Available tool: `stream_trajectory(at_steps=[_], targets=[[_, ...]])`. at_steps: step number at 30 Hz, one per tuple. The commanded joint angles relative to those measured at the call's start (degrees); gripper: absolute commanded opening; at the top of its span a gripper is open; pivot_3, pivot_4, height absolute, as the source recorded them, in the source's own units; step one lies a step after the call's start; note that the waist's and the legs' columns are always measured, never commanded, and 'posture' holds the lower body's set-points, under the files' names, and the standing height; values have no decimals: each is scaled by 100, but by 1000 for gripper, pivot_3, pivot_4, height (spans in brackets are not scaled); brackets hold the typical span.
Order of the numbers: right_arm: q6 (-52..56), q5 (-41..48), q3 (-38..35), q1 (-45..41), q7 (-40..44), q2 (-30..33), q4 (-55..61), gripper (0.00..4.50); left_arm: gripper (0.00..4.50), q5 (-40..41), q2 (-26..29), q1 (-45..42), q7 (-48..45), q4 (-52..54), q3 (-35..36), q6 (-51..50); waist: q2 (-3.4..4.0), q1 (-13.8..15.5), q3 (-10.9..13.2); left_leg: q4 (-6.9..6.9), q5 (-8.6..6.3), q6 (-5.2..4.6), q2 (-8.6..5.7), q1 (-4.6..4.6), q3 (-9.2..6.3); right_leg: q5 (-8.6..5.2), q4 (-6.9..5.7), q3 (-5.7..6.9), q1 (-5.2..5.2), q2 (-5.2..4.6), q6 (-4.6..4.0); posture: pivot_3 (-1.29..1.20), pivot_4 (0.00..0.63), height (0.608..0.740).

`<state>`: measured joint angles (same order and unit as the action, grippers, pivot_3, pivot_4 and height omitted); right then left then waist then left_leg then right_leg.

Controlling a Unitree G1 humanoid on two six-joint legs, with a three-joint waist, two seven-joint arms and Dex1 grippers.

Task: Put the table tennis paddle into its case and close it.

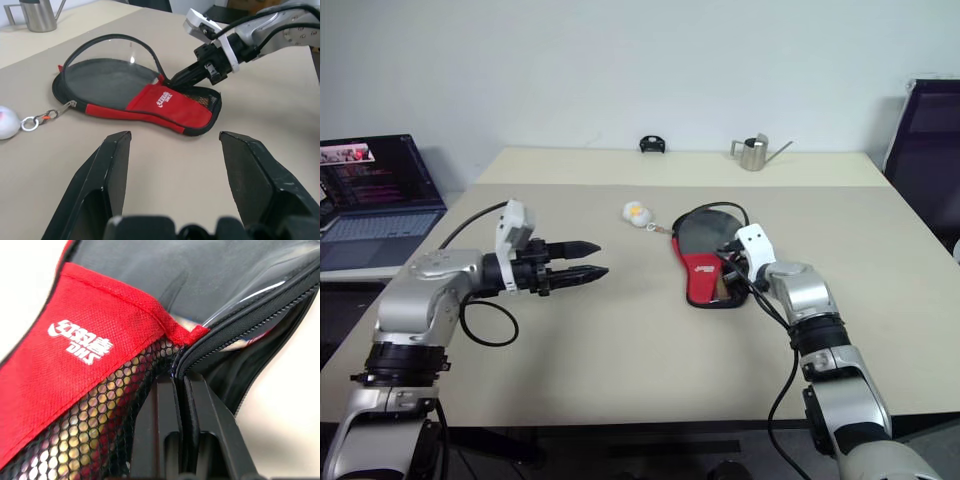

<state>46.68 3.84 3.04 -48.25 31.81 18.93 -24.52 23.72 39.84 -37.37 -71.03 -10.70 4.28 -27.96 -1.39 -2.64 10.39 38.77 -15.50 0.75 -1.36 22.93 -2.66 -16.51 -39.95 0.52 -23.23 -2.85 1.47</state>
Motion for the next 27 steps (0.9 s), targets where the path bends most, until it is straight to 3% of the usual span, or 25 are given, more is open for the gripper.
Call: stream_trajectory(at_steps=[1, 7, 10, 13, 19, 27], targets=[[558, 233, -114, 25, -10, 31, 789, 34, 3082, 78, 172, -128, -135, 197, -2, 37, 1, -1, 0, 0, 0, 0, 0, 0, 0, 0, 0, -1, -1, 0, 0, 0, 150, 740], [173, 107, 19, 80, -170, 162, 933, 34, 3082, 14, 162, -237, -106, 8, 1, 143, 0, 14, 0, -1, 0, -1, -1, 1, 1, 0, 2, 1, -1, 0, 0, 0, 150, 740], [-377, -13, -47, -23, -466, 107, 438, 34, 3082, 2, 79, -237, -46, -5, -35, 183, 0, 13, 0, -1, -1, -1, -1, 0, 2, 0, 2, 1, -1, 1, 0, 0, 150, 740], [-775, -98, -156, -121, -748, 111, -30, 725, 3082, 8, 61, -221, -18, 0, -41, 206, 0, 14, 1, -1, 0, -1, -1, 1, 2, 0, 2, 0, -1, 1, 0, 0, 150, 740], [-1216, -253, -91, -195, -996, 186, -580, 2641, 3082, 32, 82, -191, 22, 8, -33, 230, 0, 9, 1, -2, 0, -1, -1, 1, 3, 0, 2, -1, -1, 1, 0, 0, 150, 740], [-1131, -136, -170, -117, -840, 163, -830, 2641, 3082, 40, 80, -213, 41, -14, -37, 248, 0, 23, 1, -2, 0, -1, -1, 1, 3, 0, 2, 0, 0, 1, 0, 0, 150, 740]])
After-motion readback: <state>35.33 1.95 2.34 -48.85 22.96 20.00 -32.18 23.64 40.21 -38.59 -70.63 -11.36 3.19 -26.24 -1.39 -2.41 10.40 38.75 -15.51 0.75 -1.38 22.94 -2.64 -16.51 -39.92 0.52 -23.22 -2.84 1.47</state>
